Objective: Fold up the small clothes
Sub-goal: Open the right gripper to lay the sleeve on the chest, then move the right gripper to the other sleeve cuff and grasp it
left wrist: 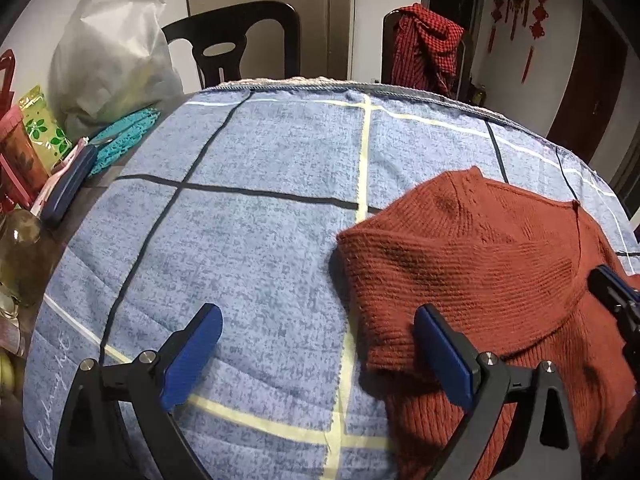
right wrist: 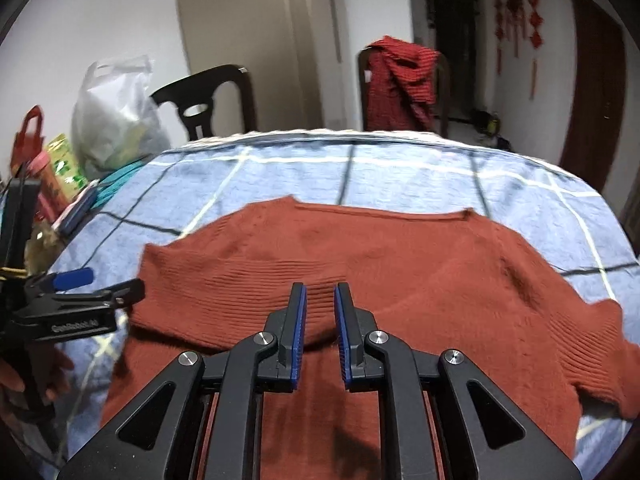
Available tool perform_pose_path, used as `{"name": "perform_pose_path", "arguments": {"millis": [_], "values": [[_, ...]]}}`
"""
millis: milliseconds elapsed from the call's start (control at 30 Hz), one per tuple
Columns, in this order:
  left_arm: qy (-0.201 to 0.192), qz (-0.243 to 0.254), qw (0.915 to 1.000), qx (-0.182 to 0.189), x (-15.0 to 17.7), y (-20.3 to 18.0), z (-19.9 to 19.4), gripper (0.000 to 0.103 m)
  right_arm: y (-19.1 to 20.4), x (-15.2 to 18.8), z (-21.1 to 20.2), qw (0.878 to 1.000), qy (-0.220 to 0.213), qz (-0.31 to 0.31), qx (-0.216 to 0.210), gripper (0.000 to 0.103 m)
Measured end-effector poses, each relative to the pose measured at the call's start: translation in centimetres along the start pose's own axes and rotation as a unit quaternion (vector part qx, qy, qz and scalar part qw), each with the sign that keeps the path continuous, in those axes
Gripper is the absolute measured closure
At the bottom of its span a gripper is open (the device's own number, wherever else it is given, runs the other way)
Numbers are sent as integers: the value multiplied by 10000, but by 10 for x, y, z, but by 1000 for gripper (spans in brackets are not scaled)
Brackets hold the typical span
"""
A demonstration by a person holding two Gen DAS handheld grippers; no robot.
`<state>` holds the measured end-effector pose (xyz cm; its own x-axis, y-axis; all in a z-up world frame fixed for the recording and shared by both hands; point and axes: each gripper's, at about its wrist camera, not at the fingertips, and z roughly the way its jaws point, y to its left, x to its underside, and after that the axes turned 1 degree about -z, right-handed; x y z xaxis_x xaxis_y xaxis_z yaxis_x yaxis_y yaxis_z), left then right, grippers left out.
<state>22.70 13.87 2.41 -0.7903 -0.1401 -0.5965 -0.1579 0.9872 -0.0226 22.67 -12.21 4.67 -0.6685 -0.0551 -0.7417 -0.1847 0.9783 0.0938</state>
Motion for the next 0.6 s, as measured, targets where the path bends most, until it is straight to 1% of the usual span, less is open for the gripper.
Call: {"name": "perform_pose_path", "arguments": {"millis": [67, 167, 267, 333, 467, 600], "values": [[54, 4, 10000, -38, 2, 0, 1, 5, 5, 2, 10, 9998, 155, -116, 38, 88], [85, 79, 9999, -89, 4, 1, 1, 5, 3, 11, 17, 9991, 406, -123, 30, 88], [171, 86, 9997, -131, 5, 2, -2, 5, -5, 16, 13, 9984, 517, -115, 214, 88], [183, 123, 9995, -223, 4, 0, -5, 5, -15, 17, 2, 9986, 443, -18, 290, 88], [119, 298, 9987, -386, 6, -8, -16, 5, -33, 17, -30, 9992, 159, 12, 354, 88], [17, 289, 9991, -314, 7, -12, -28, 5, -53, 18, -50, 9988, 12, 193, 444, 87]]}}
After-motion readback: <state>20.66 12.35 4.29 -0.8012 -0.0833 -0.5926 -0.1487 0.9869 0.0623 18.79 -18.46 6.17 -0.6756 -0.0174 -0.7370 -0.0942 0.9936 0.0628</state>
